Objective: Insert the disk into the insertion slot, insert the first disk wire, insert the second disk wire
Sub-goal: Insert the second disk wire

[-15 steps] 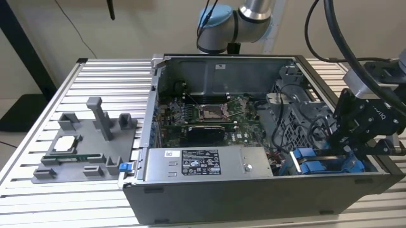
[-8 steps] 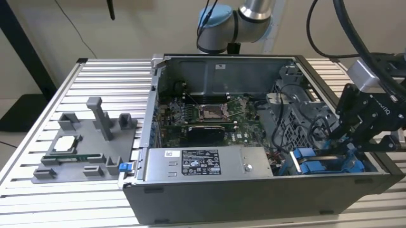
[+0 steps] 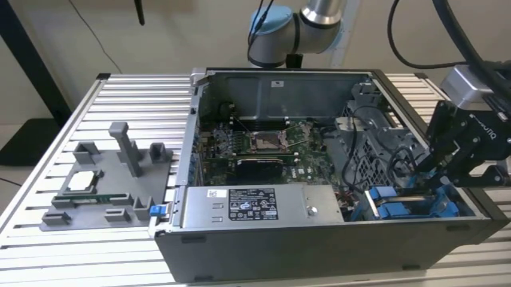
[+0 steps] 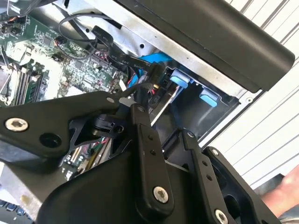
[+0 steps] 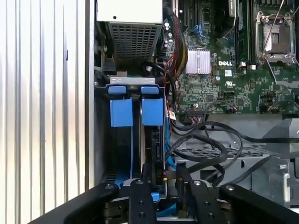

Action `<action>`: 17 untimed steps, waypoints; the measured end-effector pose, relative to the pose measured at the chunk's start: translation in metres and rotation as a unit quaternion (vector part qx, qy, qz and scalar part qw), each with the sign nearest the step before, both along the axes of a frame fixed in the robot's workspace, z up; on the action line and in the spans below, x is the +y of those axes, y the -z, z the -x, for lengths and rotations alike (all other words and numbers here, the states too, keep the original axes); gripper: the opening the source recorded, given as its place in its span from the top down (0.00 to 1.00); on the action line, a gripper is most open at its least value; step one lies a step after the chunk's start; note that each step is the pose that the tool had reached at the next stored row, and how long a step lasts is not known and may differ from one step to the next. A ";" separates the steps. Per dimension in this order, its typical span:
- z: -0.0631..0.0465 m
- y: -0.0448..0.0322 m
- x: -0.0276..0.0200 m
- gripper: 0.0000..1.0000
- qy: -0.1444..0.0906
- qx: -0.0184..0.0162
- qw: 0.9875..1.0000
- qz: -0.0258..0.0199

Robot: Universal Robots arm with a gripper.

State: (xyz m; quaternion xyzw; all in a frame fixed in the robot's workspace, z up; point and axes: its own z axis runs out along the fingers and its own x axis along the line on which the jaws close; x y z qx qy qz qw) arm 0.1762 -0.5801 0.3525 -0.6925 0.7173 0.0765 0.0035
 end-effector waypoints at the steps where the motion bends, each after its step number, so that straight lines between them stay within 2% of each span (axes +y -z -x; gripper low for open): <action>1: 0.000 -0.0011 0.0000 0.00 0.000 0.000 1.000 0.000; 7: 0.000 -0.0066 0.0000 0.00 0.000 0.000 1.000 0.000; 15: 0.000 -0.0069 0.0000 0.00 0.000 0.000 1.000 0.000; 17: 0.000 -0.0070 0.0000 0.00 0.000 -0.003 1.000 0.000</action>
